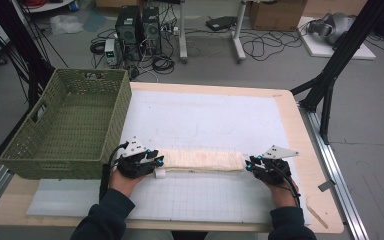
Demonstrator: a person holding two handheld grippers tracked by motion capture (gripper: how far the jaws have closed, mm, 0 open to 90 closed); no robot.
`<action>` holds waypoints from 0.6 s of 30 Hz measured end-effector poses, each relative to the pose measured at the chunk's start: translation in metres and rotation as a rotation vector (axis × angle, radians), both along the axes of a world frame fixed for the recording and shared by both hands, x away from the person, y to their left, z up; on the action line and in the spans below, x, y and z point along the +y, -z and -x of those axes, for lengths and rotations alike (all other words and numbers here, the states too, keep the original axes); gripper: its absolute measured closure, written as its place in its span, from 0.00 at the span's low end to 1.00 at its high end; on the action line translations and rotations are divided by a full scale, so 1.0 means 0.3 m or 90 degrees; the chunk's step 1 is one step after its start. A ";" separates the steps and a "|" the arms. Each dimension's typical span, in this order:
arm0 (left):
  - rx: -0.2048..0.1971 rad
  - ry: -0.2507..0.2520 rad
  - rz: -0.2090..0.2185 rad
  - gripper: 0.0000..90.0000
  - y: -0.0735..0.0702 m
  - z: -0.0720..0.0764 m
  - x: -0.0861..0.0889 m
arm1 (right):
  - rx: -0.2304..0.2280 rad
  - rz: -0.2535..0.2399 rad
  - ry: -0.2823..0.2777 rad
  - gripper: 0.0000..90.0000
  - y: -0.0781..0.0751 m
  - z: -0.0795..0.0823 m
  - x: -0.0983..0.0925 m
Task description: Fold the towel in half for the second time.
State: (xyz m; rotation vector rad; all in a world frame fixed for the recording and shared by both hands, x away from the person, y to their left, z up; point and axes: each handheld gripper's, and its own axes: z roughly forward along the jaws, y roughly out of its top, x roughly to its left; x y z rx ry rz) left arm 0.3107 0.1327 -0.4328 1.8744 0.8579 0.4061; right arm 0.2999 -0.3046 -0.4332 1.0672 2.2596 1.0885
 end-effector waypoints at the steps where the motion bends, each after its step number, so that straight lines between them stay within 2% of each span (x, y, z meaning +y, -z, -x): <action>1: -0.008 0.002 0.017 0.64 -0.007 0.001 0.006 | -0.003 -0.002 0.004 0.76 -0.003 0.002 -0.002; 3: -0.028 0.001 0.042 0.60 -0.023 0.002 0.024 | -0.017 -0.011 0.013 0.70 -0.017 0.009 -0.011; 5: -0.038 -0.007 0.063 0.55 -0.033 0.001 0.040 | -0.032 -0.026 0.026 0.63 -0.031 0.017 -0.020; 8: -0.035 -0.007 0.096 0.50 -0.039 -0.003 0.057 | -0.057 -0.051 0.052 0.53 -0.058 0.036 -0.034; 10: -0.038 -0.007 0.100 0.48 -0.045 -0.002 0.064 | -0.070 -0.056 0.063 0.46 -0.071 0.048 -0.043; 12: -0.045 -0.020 0.111 0.41 -0.051 -0.002 0.069 | -0.085 -0.055 0.074 0.40 -0.081 0.060 -0.056; 16: -0.051 -0.033 0.132 0.26 -0.058 0.001 0.069 | -0.088 -0.055 0.093 0.29 -0.082 0.077 -0.078; 18: -0.057 -0.023 0.133 0.24 -0.060 0.004 0.067 | -0.089 -0.053 0.101 0.25 -0.081 0.084 -0.092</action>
